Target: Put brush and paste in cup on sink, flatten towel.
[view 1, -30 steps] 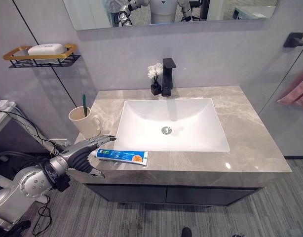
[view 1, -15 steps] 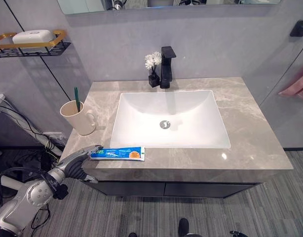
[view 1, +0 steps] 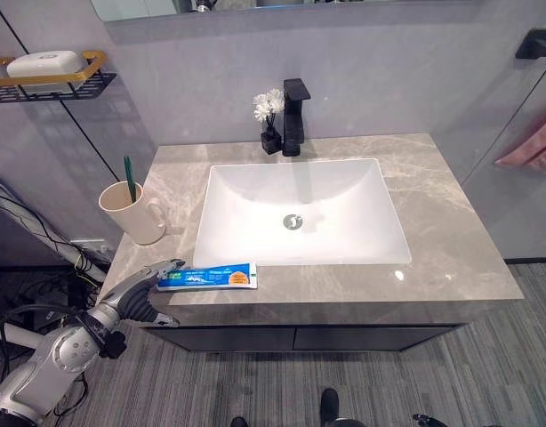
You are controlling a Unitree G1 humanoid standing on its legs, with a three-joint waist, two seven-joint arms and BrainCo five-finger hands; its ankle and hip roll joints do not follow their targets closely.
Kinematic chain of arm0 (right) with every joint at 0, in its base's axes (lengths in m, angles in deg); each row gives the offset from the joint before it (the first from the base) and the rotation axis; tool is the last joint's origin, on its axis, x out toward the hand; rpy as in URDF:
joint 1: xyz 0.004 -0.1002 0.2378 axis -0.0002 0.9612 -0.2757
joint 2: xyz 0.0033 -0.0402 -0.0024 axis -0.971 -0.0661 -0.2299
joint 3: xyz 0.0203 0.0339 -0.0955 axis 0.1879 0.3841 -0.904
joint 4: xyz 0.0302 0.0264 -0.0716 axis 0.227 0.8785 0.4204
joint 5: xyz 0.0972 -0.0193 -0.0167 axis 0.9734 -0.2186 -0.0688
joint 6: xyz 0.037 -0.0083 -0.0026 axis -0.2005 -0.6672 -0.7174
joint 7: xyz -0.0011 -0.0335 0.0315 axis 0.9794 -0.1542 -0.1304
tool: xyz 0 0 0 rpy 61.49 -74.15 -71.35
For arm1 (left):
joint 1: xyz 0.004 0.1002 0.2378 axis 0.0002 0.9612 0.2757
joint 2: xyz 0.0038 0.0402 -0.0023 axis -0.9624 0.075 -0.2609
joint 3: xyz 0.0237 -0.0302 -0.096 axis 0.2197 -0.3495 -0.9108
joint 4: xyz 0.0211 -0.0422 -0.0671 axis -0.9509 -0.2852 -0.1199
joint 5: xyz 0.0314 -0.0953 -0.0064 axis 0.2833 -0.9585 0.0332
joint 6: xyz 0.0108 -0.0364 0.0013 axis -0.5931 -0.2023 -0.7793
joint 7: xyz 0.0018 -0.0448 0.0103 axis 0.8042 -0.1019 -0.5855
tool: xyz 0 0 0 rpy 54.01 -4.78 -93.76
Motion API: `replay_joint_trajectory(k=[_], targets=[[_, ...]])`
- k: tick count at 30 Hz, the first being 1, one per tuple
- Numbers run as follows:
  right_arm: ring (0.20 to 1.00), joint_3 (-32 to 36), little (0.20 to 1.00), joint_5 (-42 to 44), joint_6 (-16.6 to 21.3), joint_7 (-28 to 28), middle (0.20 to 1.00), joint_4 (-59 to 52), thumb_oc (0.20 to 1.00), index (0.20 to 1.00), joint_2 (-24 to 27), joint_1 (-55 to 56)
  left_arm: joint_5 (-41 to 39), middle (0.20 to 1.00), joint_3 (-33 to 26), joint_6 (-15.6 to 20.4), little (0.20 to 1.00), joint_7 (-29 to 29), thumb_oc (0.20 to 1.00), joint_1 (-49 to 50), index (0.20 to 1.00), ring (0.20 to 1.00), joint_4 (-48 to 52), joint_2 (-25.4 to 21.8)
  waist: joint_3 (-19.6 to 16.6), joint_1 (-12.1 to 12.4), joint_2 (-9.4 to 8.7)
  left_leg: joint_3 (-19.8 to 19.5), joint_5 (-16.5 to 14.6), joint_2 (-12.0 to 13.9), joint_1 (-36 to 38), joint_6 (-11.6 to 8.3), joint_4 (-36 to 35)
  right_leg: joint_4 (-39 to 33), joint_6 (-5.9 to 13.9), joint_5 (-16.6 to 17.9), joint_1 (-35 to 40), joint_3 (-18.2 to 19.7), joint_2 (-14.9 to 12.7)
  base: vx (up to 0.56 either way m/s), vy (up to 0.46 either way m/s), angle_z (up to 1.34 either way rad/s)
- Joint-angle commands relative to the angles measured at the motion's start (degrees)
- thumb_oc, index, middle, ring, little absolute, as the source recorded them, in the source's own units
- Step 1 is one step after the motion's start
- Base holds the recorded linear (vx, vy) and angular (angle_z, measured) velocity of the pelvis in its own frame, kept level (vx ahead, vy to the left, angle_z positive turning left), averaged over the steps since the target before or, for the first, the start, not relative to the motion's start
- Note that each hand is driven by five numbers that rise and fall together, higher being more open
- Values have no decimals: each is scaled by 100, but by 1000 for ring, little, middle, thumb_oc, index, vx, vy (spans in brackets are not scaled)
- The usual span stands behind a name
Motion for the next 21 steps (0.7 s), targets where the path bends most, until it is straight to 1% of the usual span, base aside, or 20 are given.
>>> replay_joint_trajectory(k=[1, 8, 9, 16, 19, 21], targets=[[1000, -81, 1000, 60, -52, 57, 1000, 92, 1000, 1000, -20, -121, -475, 1000, -277, -79, 1000, -36, 1000, -288, 1000, 1000, -84, 117, 15, -150, -226, -50, 118, -74, -28, -8, 47, 39, 637, 201, 347, 249, -593, 23, 10, -7], [1000, -53, 1000, 42, -76, 28, 1000, 107, 1000, 1000, 0, -84, -718, 1000, -266, -178, 1000, -43, 1000, -341, 1000, 1000, -296, 353, 24, -185, -187, -35, 128, -96, -52, -2, 47, 39, 640, 223, 297, 283, -611, 10, 4, -3], [1000, -53, 1000, 25, -80, 29, 1000, 87, 1000, 1000, 1, -67, -816, 1000, -303, -214, 1000, -58, 1000, -334, 1000, 1000, -347, 455, 38, -192, -183, -20, 135, -95, -71, -1, 47, 39, 643, 232, 276, 291, -617, 0, 0, 0], [1000, -30, 1000, 25, -95, 36, 1000, 105, 1000, 1000, -12, -90, -736, 1000, -377, -285, 1000, -138, 1000, -319, 1000, 1000, -396, 657, 34, -203, -187, 1, 144, -101, -122, 2, 47, 39, 647, 257, 199, 311, -628, 2, 0, -2], [1000, 12, 1000, 65, -106, 56, 1000, 82, 1000, 1000, -70, -85, -768, 1000, -506, -418, 1000, -256, 1000, -233, 1000, 1000, -483, 1027, 78, -208, -197, -11, 161, -105, -171, 4, 47, 39, 635, 258, 145, 315, -634, 0, 0, 0], [1000, 30, 1000, 83, -118, 59, 1000, 77, 1000, 1000, -82, -104, -728, 1000, -528, -461, 1000, -253, 1000, -203, 1000, 1000, -444, 1143, 95, -210, -191, -15, 172, -102, -204, 6, 47, 39, 629, 259, 114, 314, -636, 0, 0, 0]])
